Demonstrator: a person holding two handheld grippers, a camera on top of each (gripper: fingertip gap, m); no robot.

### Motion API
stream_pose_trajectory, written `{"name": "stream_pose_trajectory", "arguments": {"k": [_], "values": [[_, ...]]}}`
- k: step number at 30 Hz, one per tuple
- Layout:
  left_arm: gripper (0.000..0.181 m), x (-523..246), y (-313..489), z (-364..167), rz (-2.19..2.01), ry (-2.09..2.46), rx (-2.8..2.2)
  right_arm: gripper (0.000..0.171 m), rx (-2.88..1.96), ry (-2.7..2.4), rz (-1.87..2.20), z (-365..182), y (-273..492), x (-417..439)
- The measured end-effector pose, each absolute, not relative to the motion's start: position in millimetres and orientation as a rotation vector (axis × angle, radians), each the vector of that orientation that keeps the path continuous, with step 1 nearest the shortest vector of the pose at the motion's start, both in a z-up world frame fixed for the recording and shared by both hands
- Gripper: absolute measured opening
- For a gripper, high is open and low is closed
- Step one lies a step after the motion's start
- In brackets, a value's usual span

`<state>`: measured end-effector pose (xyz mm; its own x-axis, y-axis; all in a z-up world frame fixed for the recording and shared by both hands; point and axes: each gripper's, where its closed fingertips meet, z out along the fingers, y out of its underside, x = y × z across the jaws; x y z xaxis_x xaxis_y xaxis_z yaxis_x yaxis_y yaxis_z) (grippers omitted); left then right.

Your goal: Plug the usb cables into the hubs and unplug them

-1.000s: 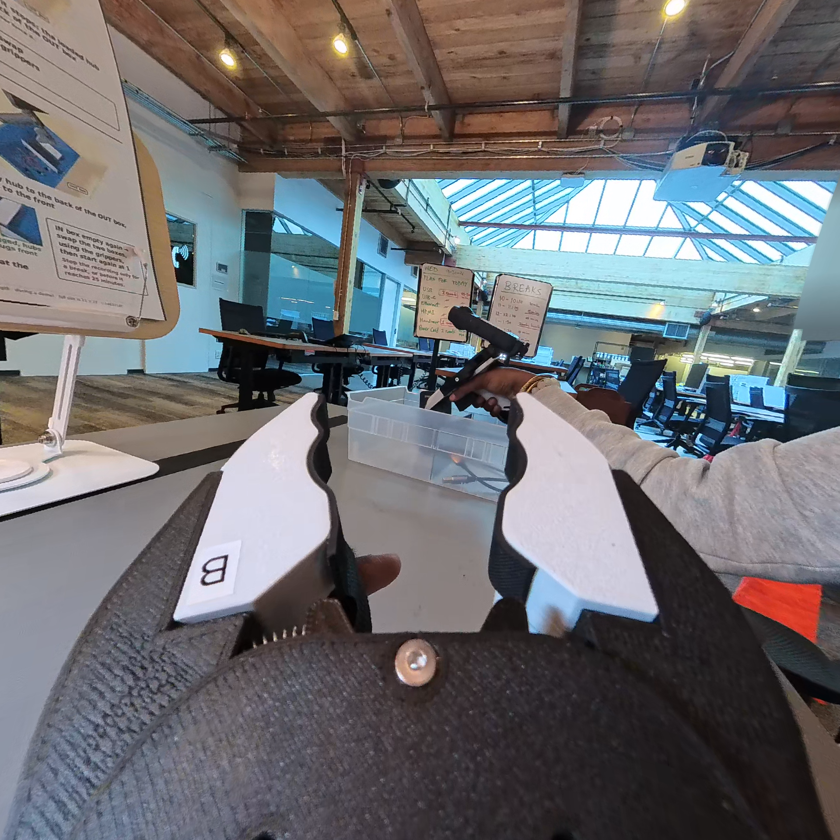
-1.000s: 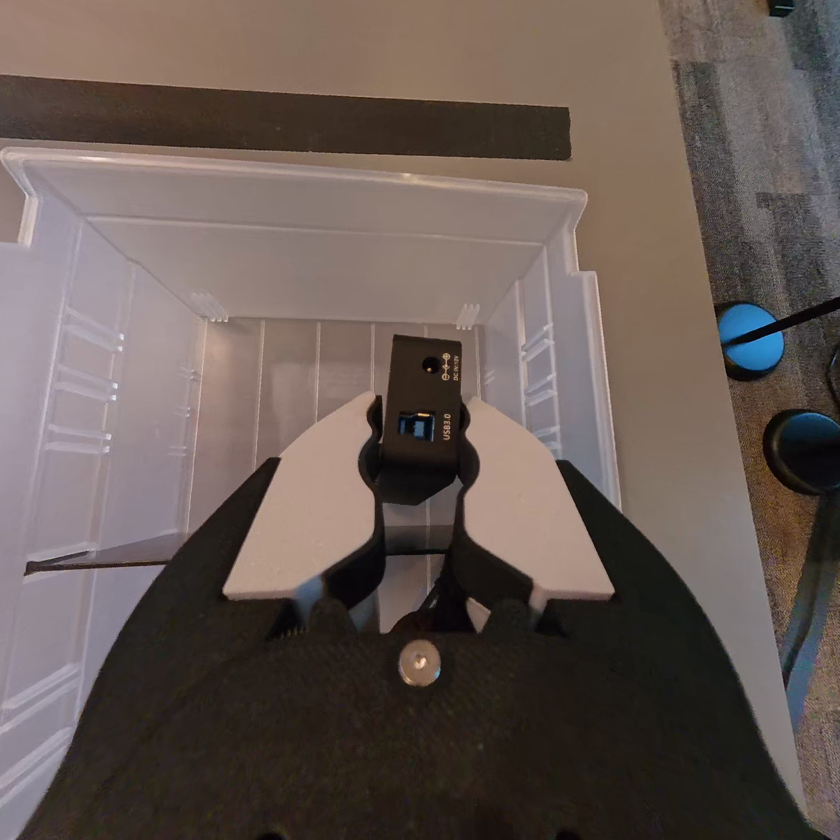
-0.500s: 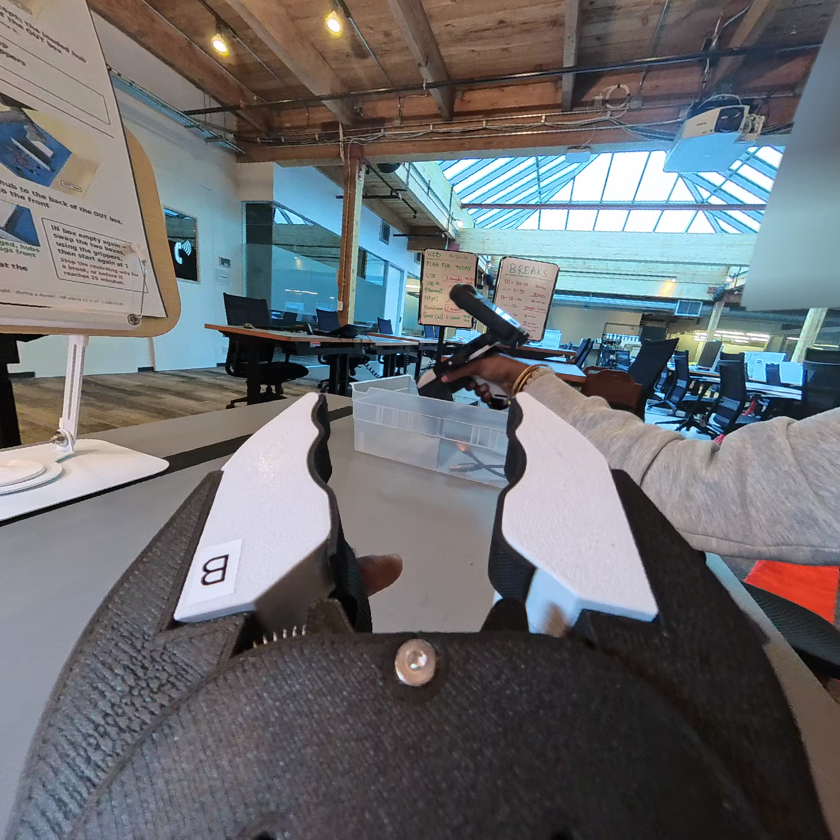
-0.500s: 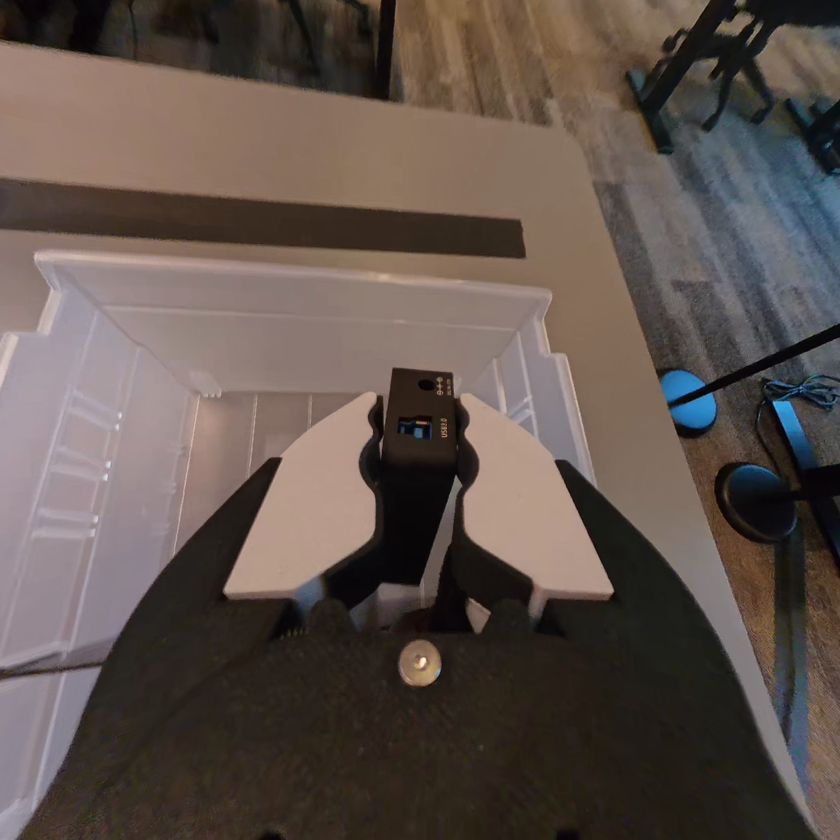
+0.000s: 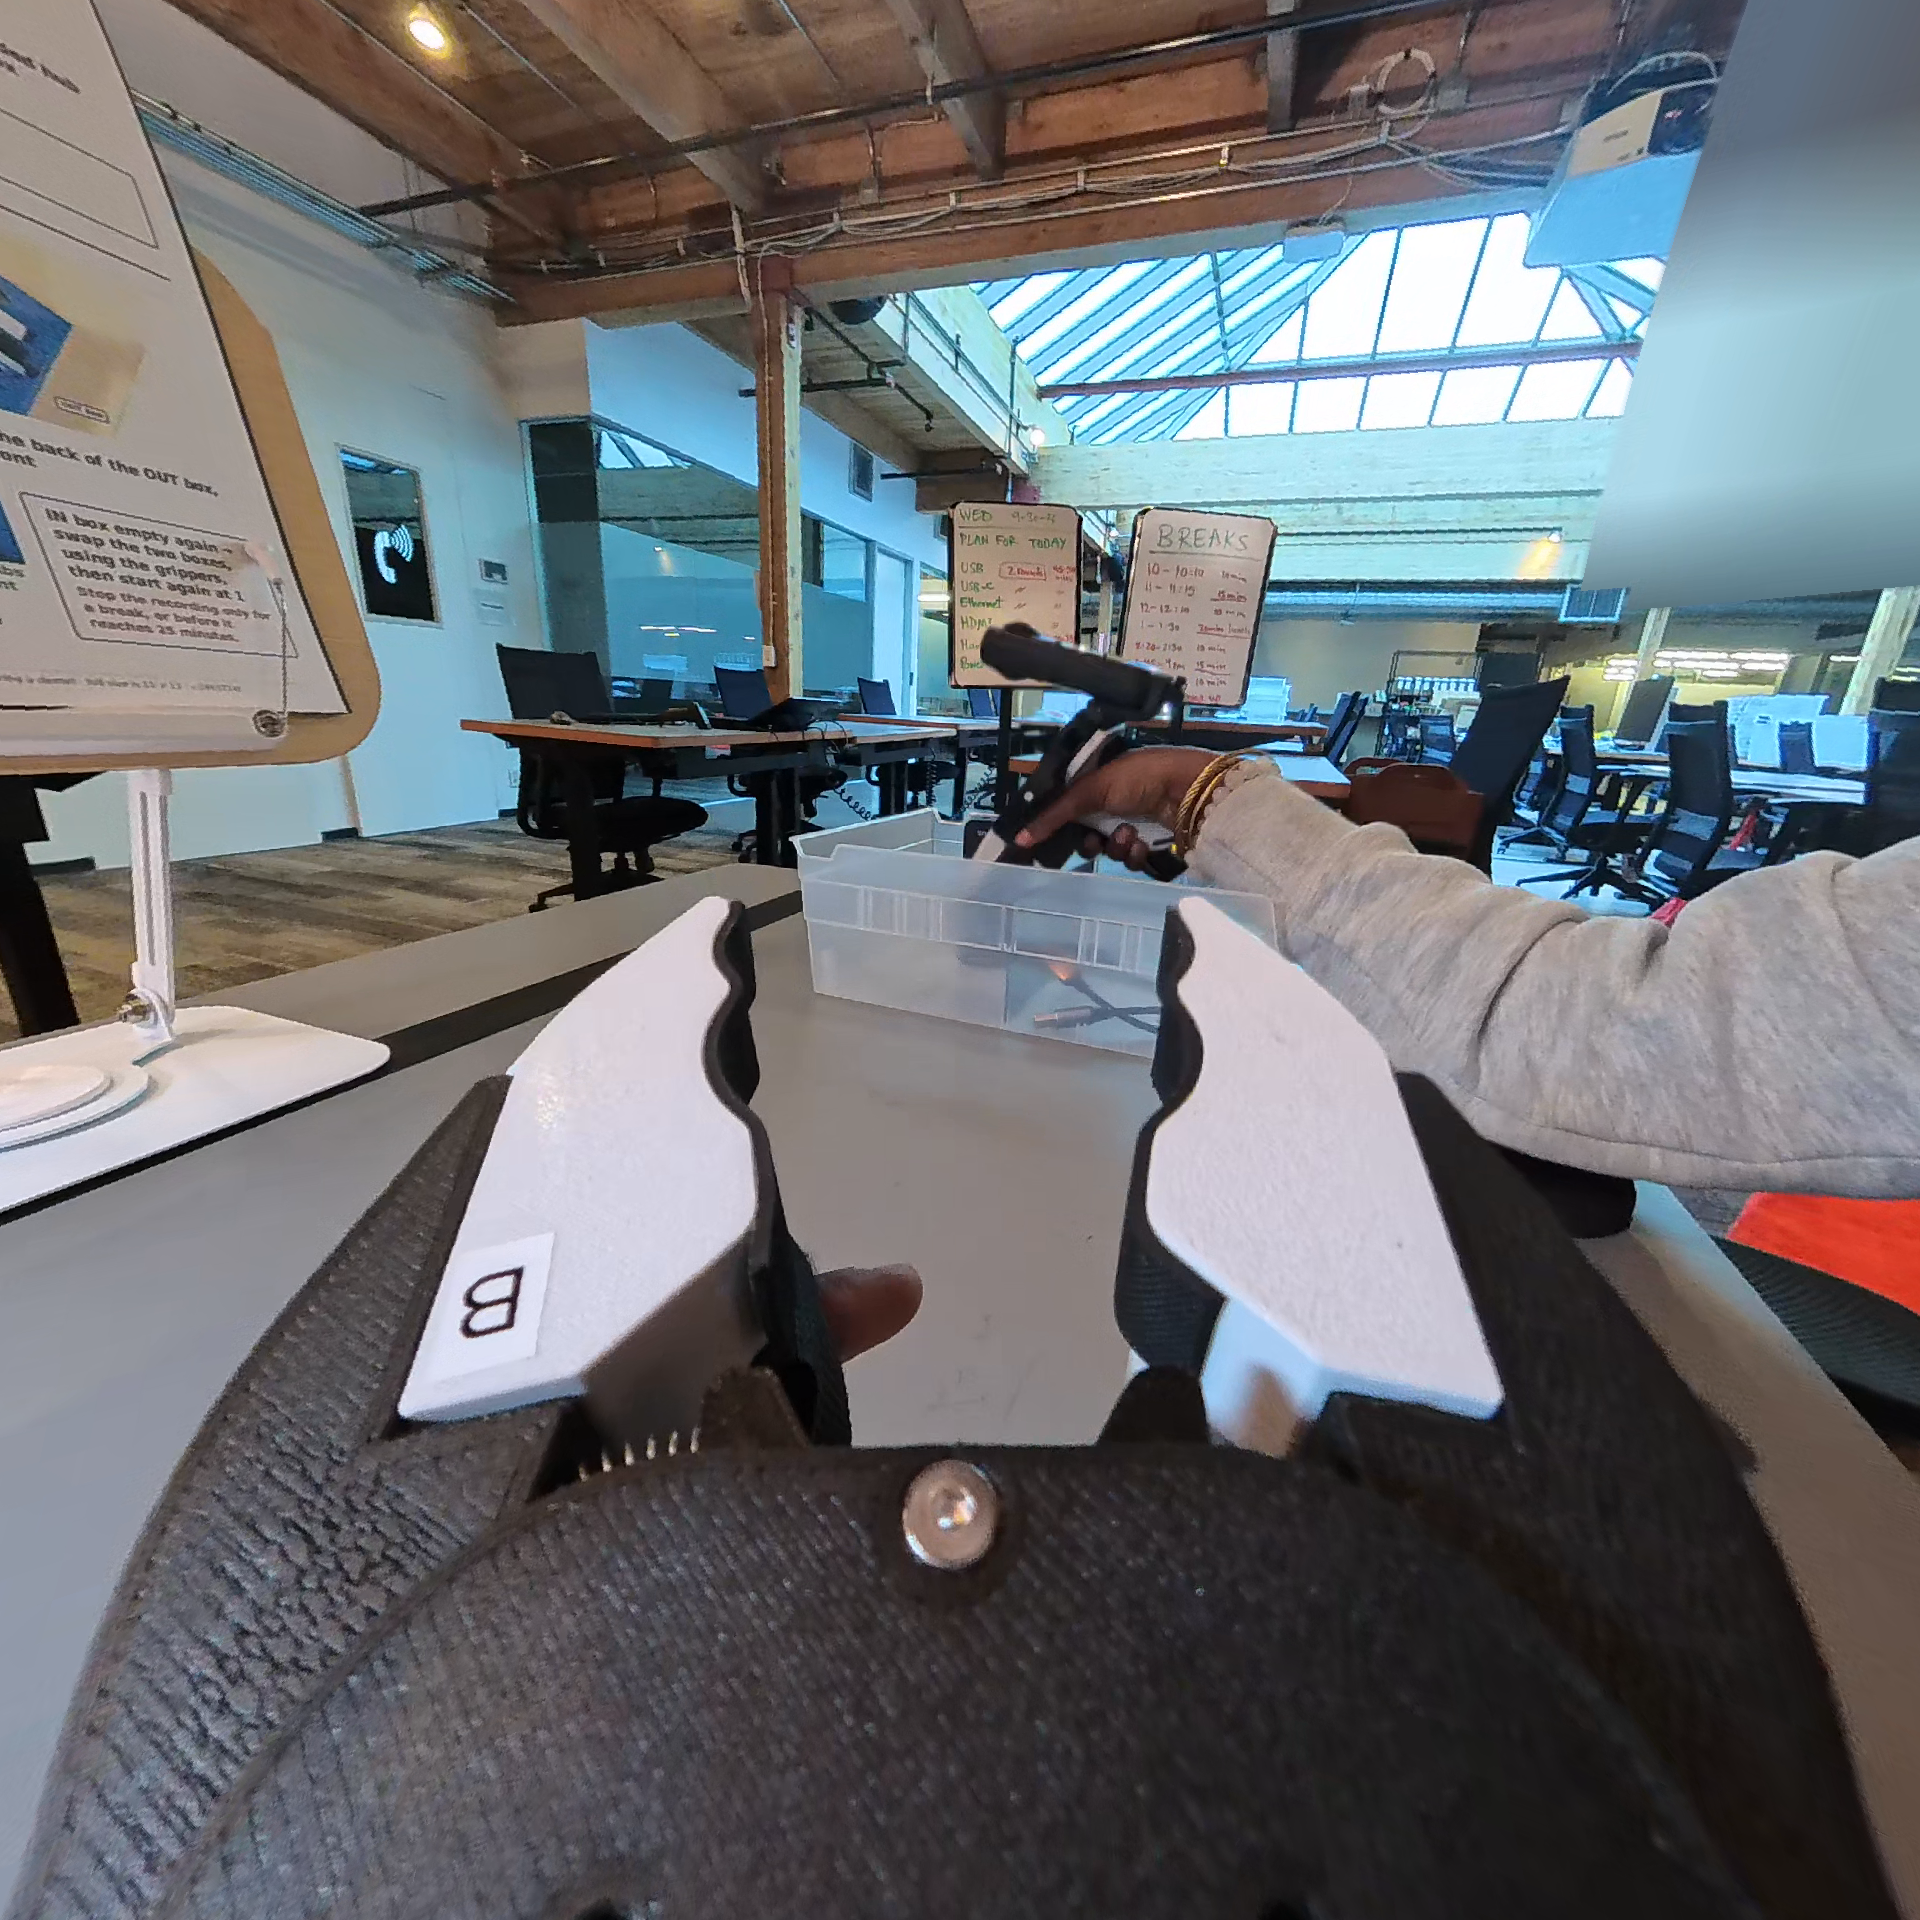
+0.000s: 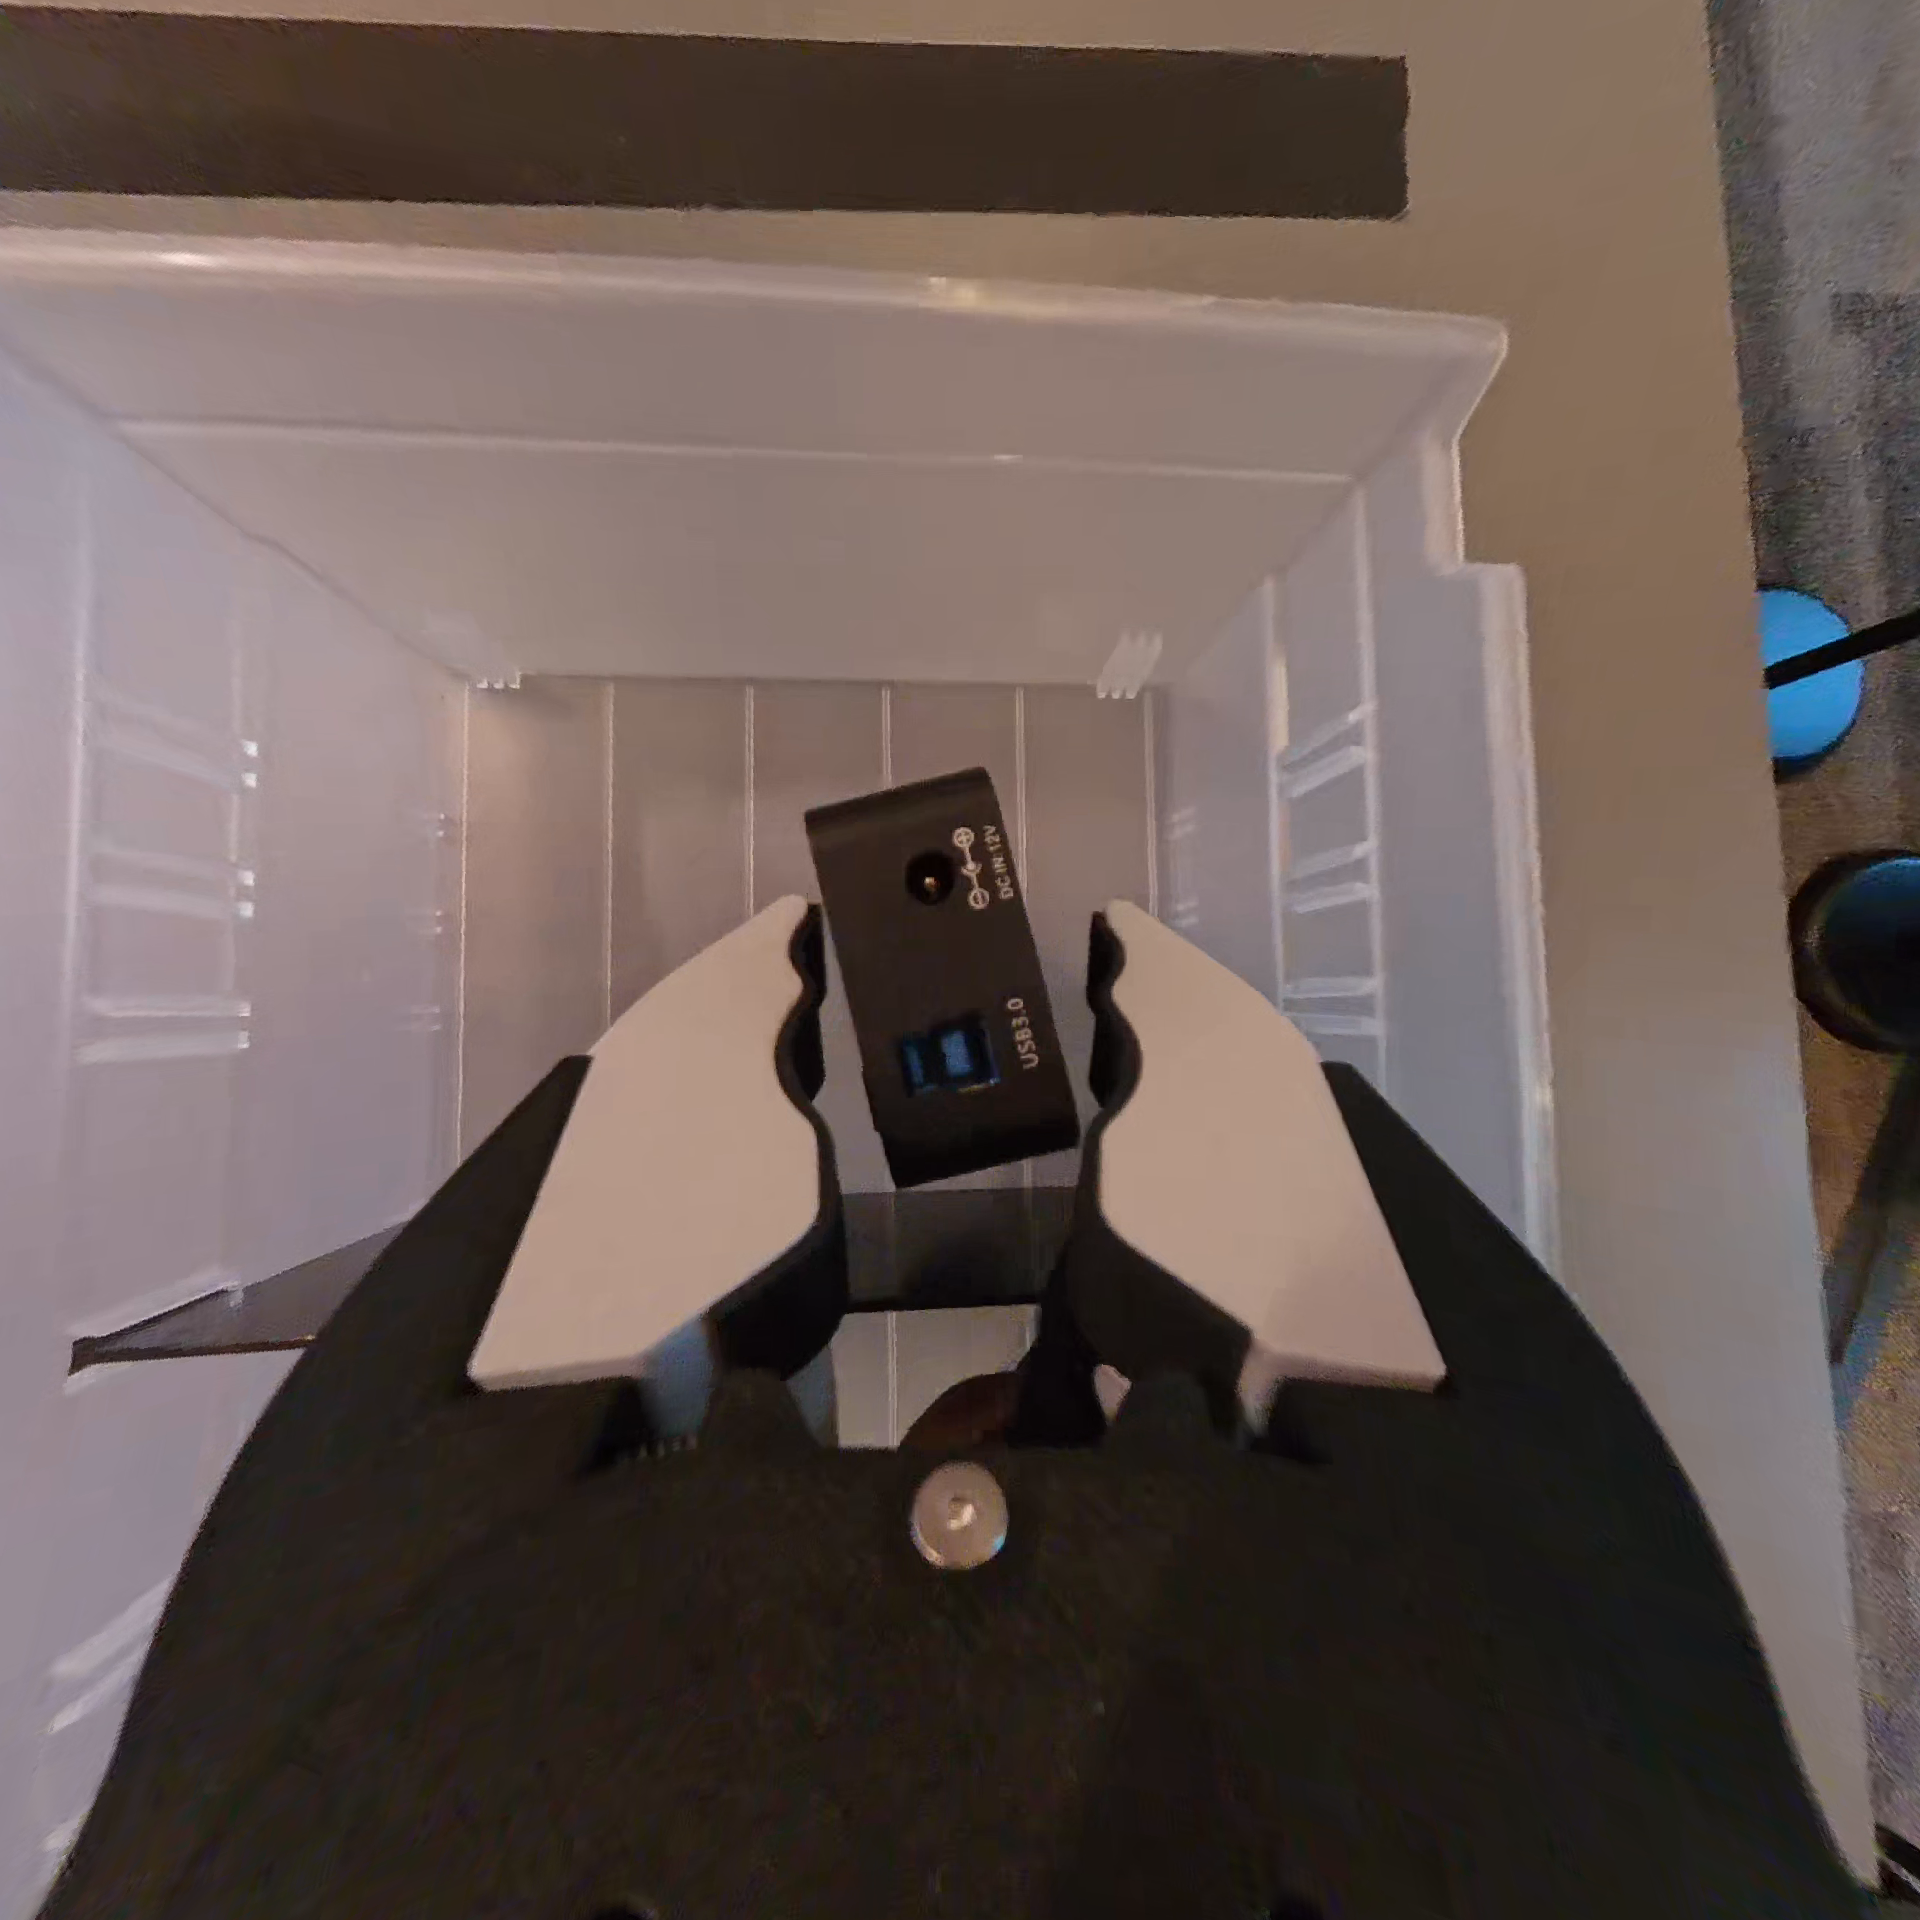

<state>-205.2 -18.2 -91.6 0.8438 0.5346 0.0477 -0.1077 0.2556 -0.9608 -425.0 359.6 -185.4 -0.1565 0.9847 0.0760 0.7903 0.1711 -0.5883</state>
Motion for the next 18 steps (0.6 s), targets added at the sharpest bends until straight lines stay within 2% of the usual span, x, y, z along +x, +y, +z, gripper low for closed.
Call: {"name": "stream_pose_trajectory", "arguments": {"k": [3,5,10,14,17,18], "values": [[0.075,-206,-18,-92,0.459,-0.405,-1.247,0.065,-1.619,-1.899,0.631,-156,363,-429],[0.075,-207,-19,-92,0.458,-0.411,-1.245,0.076,-1.519,-1.774,0.741,-115,360,-432],[0.075,-207,-18,-93,0.479,-0.405,-1.259,0.080,-1.092,-1.381,1.180,19,330,-405],[0.076,-208,-19,-92,0.526,-0.397,-1.276,0.114,-0.810,-1.186,1.365,85,309,-366],[0.077,-208,-20,-86,0.591,-0.384,-1.289,0.142,-0.688,-1.172,1.500,107,293,-343],[0.078,-207,-20,-83,0.602,-0.381,-1.297,0.145,-0.667,-1.180,1.550,110,289,-336]]}}
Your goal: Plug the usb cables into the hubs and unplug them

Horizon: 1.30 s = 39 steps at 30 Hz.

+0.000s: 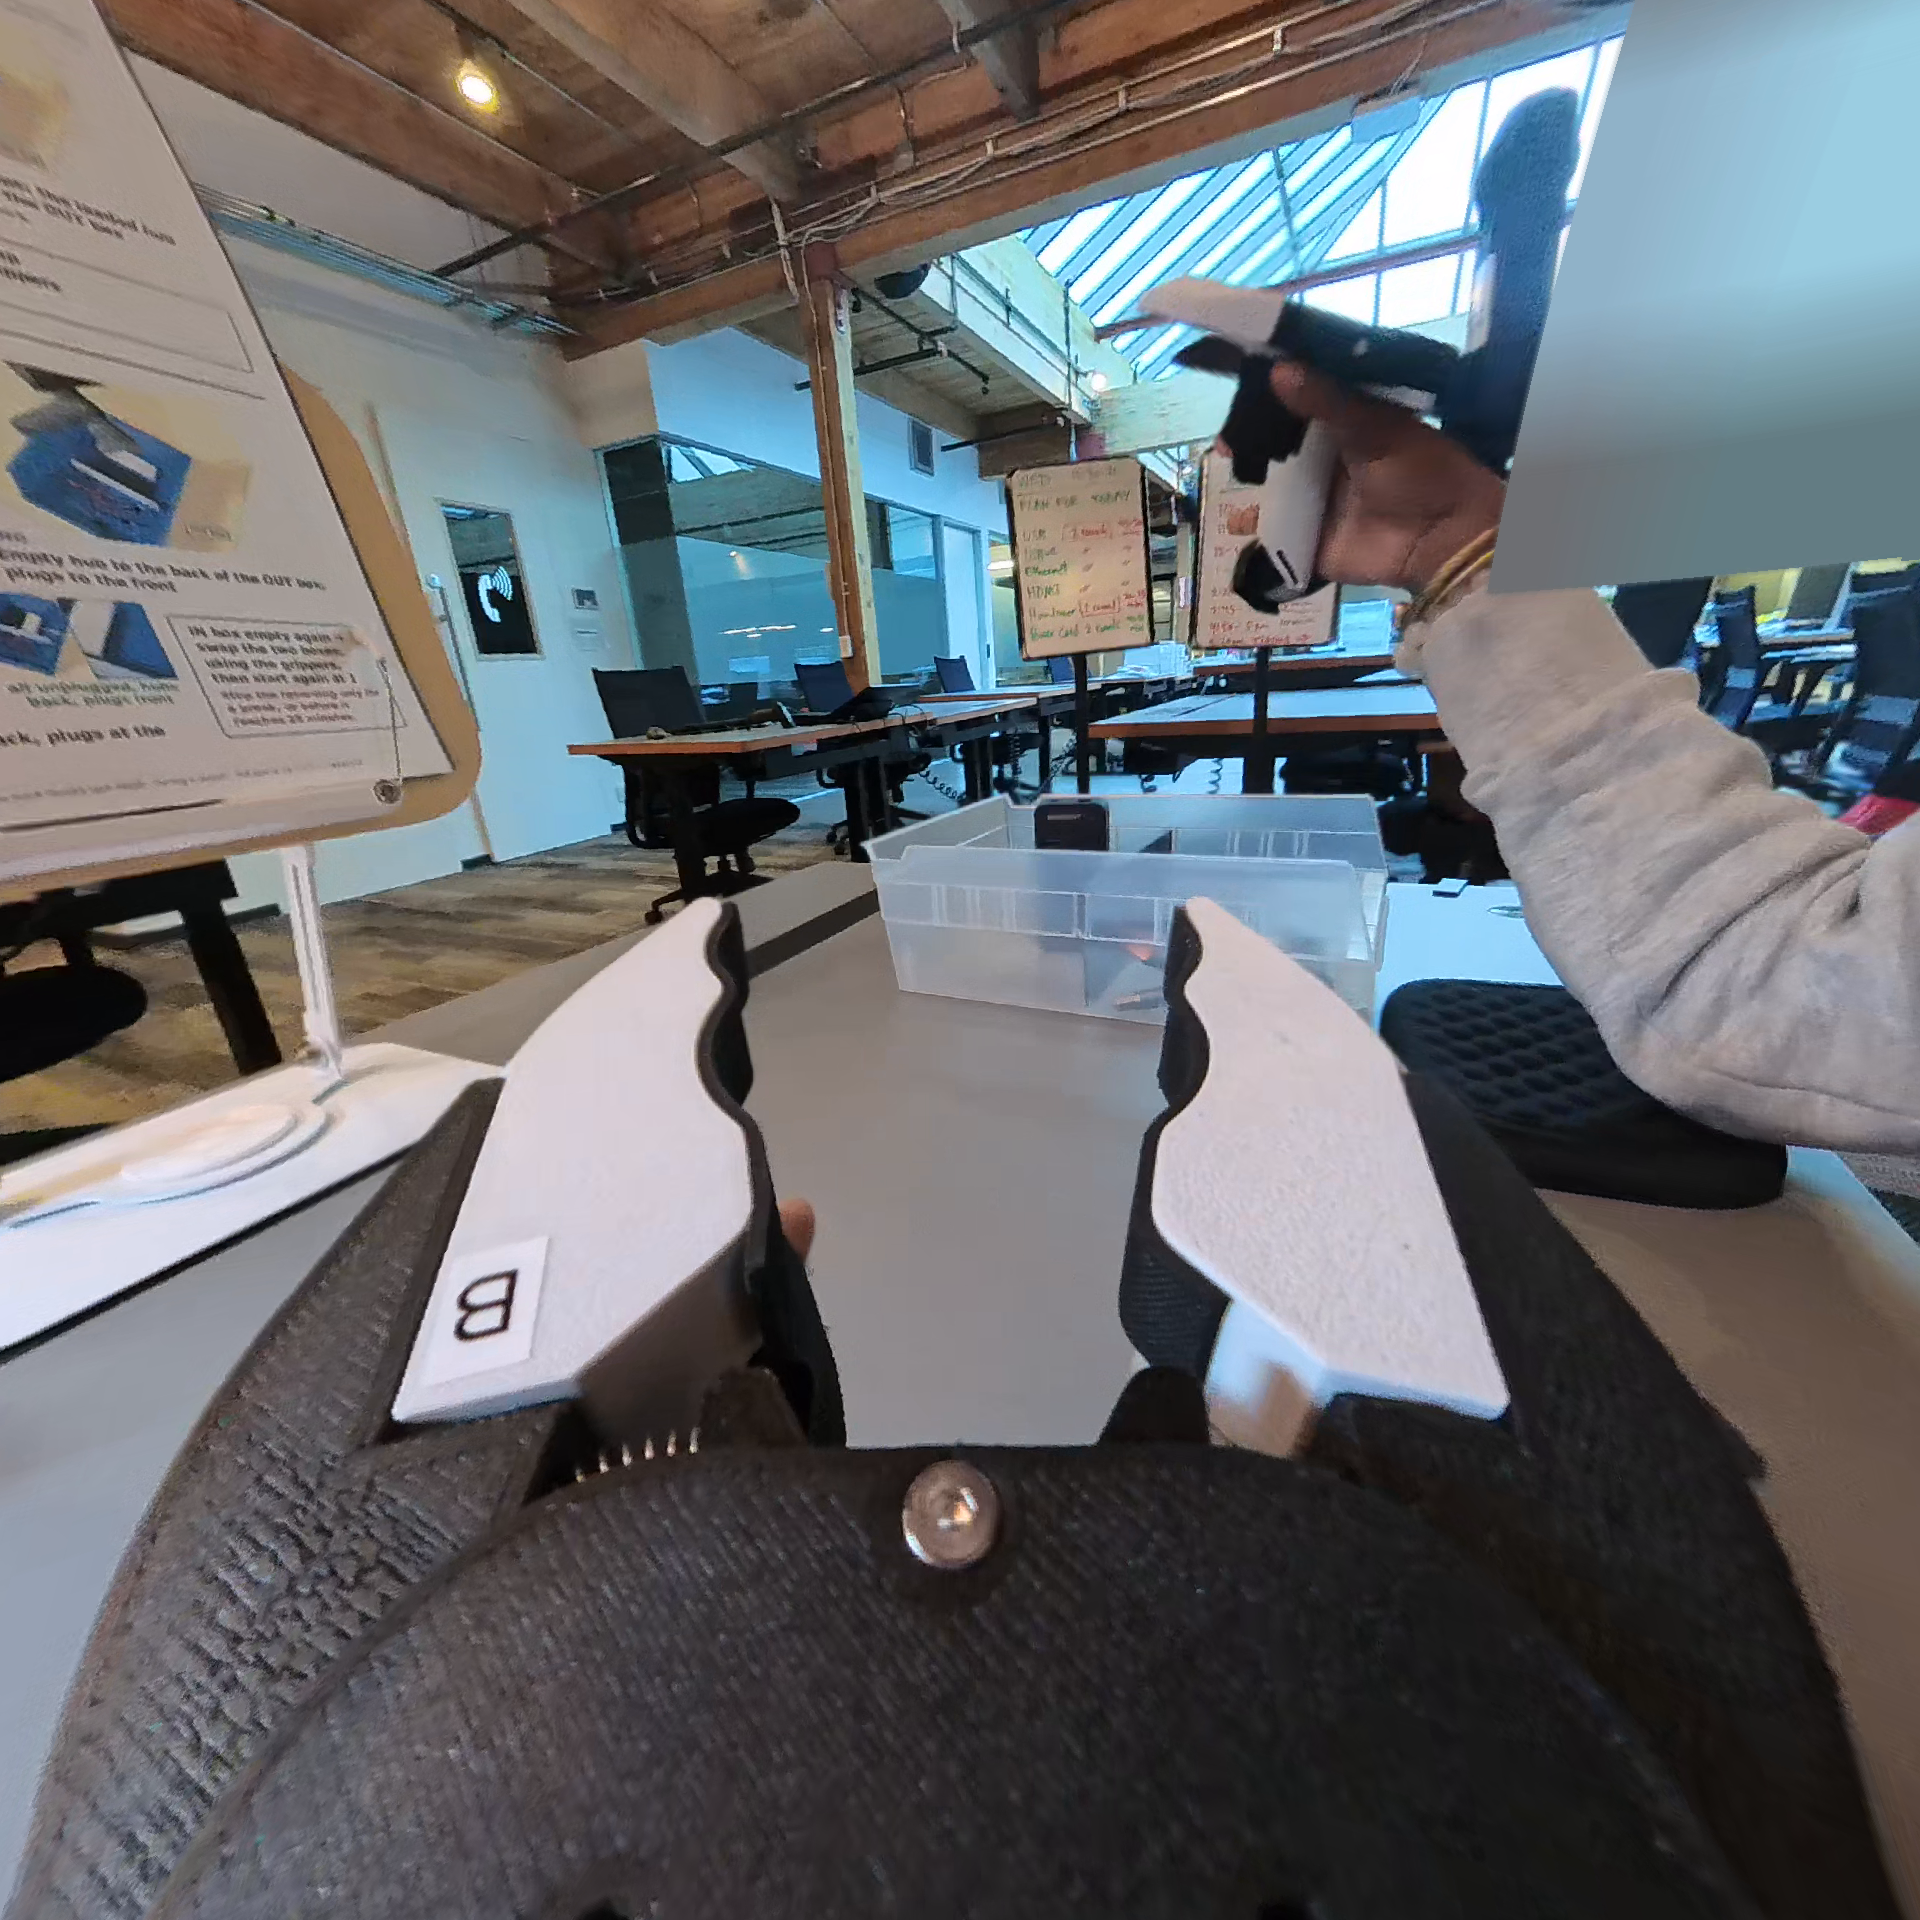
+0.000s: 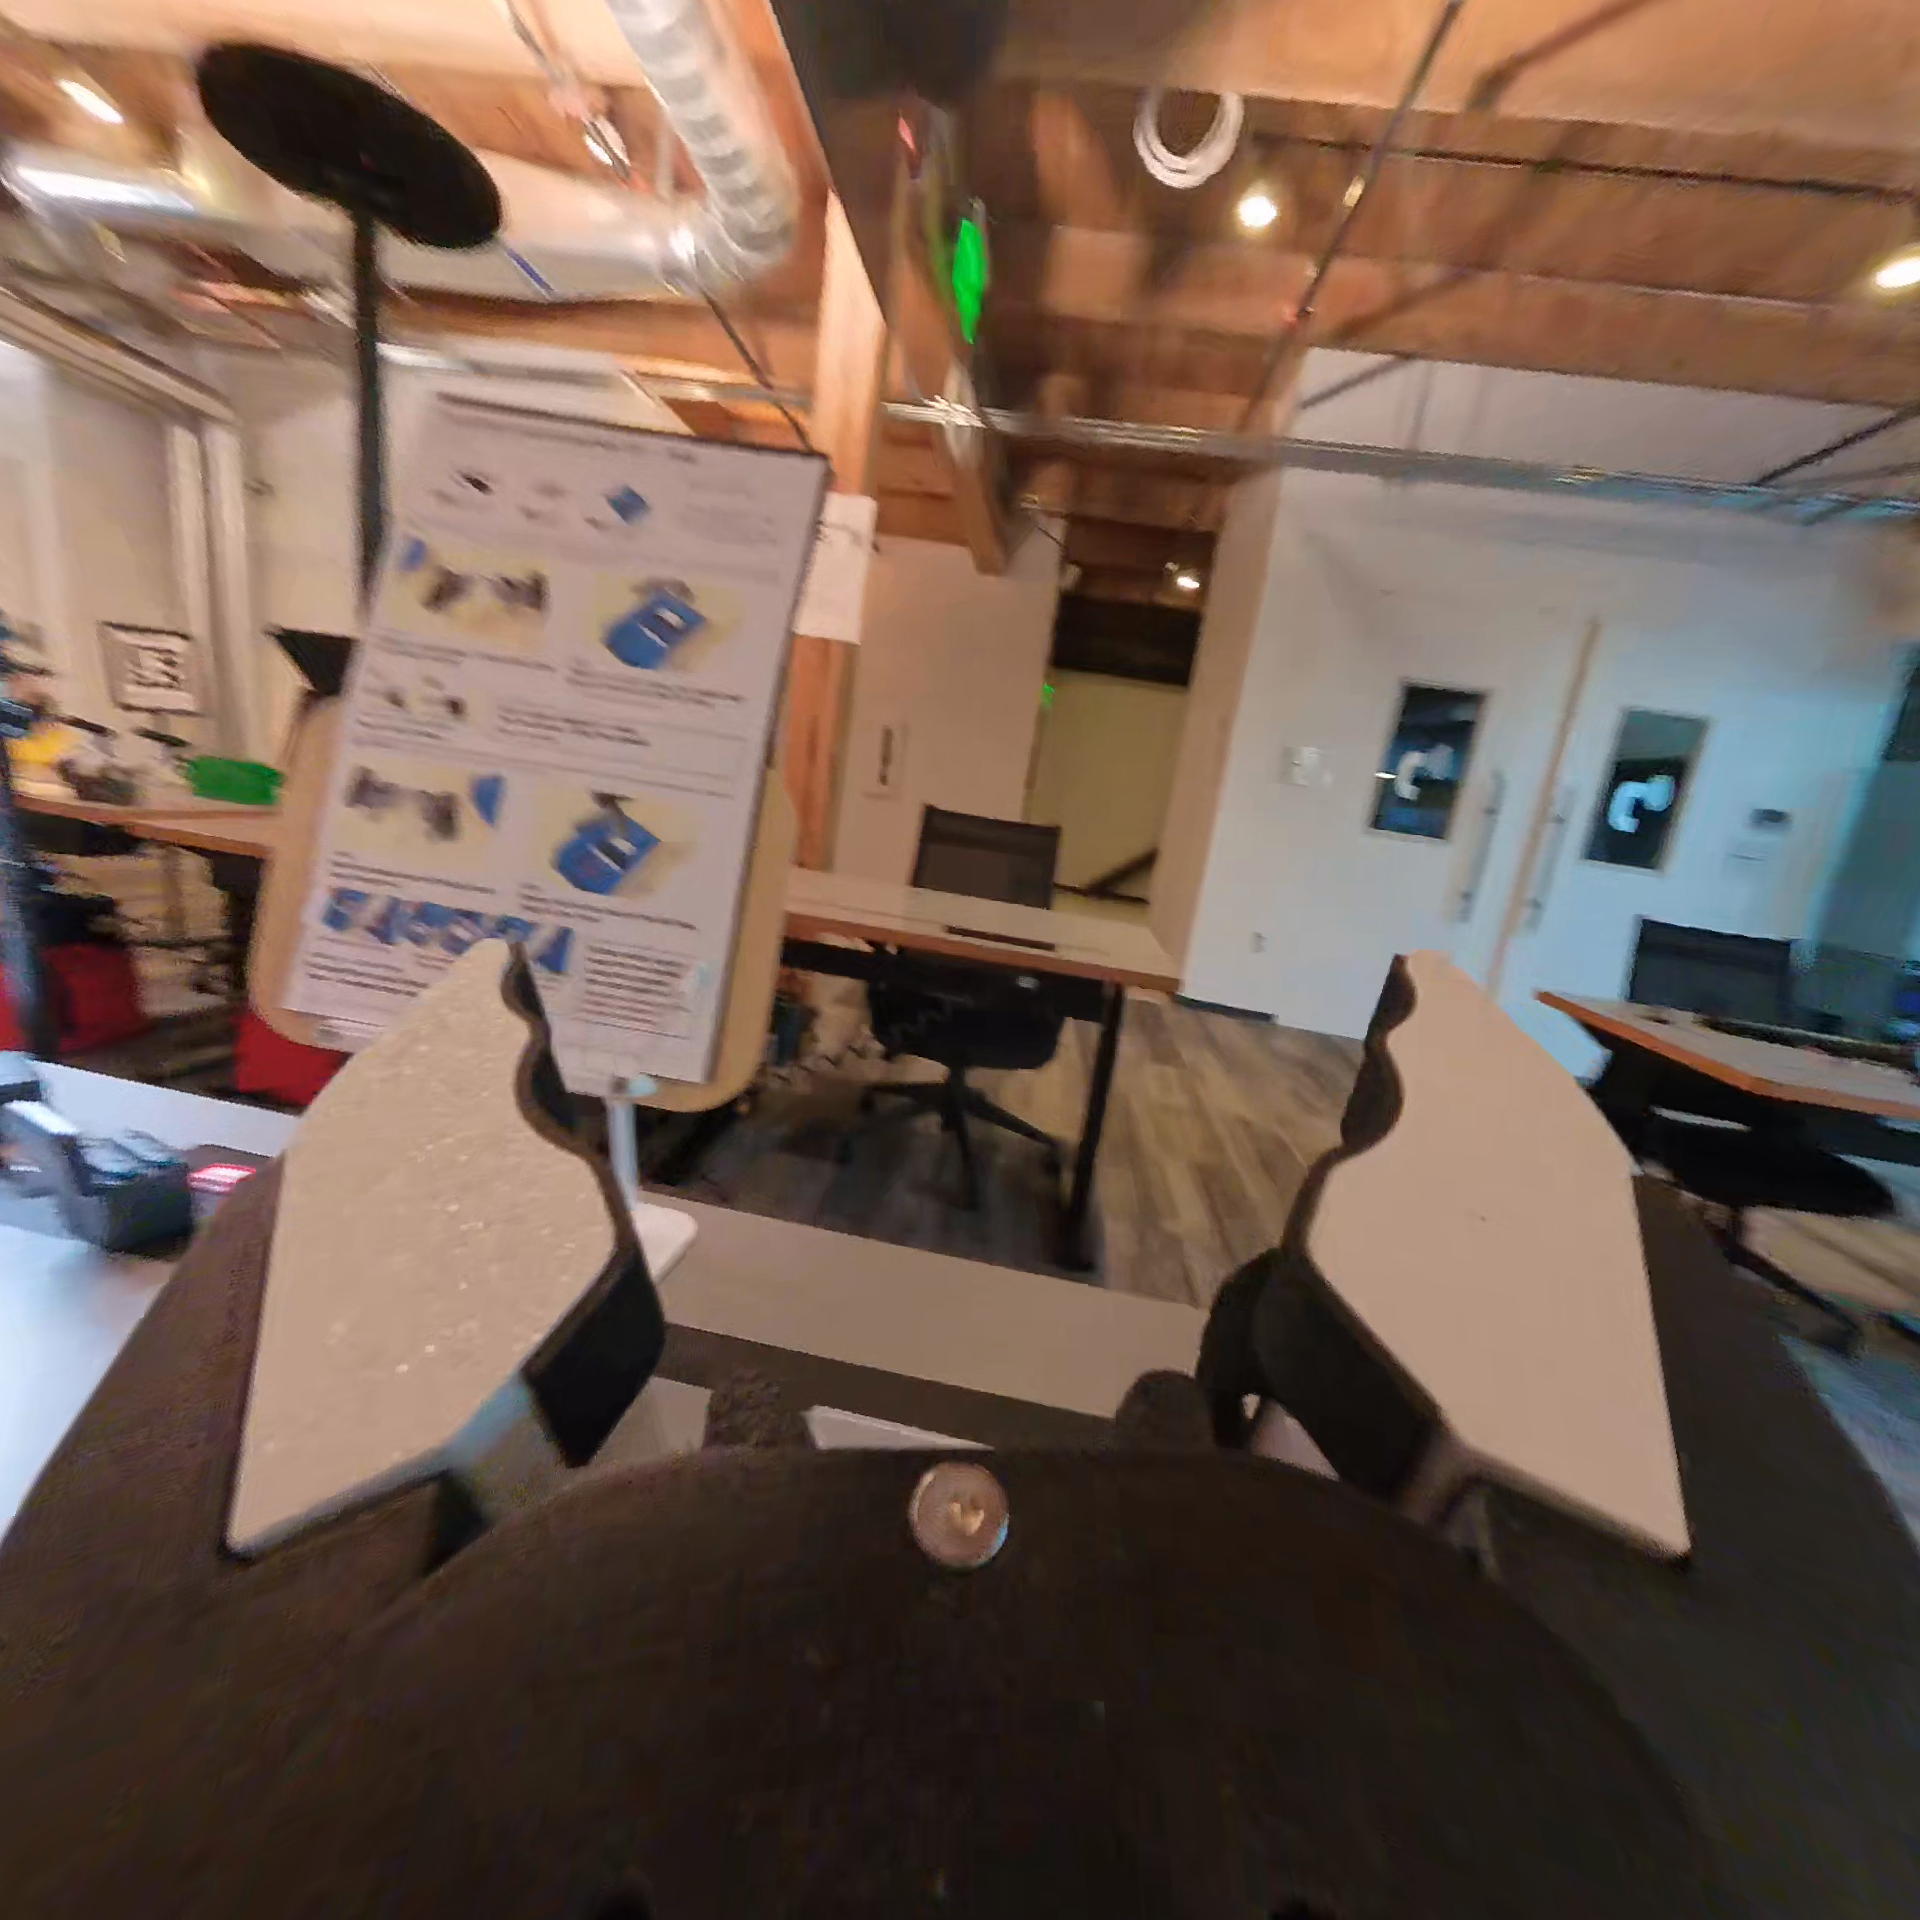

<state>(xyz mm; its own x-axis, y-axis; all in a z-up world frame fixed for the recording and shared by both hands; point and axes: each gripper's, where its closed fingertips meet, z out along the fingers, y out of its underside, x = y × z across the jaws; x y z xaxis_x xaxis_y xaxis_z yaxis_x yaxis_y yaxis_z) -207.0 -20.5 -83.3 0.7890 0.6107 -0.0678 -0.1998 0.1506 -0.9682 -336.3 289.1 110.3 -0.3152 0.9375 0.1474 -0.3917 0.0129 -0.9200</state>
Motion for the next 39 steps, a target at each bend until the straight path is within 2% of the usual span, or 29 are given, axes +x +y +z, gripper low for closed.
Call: {"name": "stream_pose_trajectory", "arguments": {"k": [3,7,10,14,18,22,28,33,39], "values": [[0.080,-197,-25,-58,0.633,-0.358,-1.308,0.143,-0.588,-1.197,1.690,119,279,-318],[0.081,-162,-57,0,0.653,-0.290,-1.310,0.140,-0.583,-1.090,1.773,133,291,-304],[0.077,-146,-107,10,0.773,-0.221,-1.553,0.137,-0.576,-1.034,1.811,139,298,-297],[0.077,-156,-206,-24,0.956,-0.312,-2.032,0.133,-0.579,-0.976,1.856,145,304,-291],[0.078,-166,-304,-99,0.965,-0.438,-2.556,0.127,-0.559,-0.894,1.920,155,306,-283],[0.080,-164,-356,-168,0.845,-0.271,-2.997,0.124,-0.556,-0.853,1.940,158,304,-282],[0.081,-184,-388,-199,0.744,-0.015,-3.247,0.122,-0.573,-0.865,1.929,156,302,-288],[0.091,-200,-410,-219,0.805,0.414,-3.399,0.120,-0.591,-0.839,1.932,156,307,-290],[0.077,-202,-417,-228,0.638,0.691,-3.501,0.114,-0.603,-0.767,1.970,159,315,-288]]}}
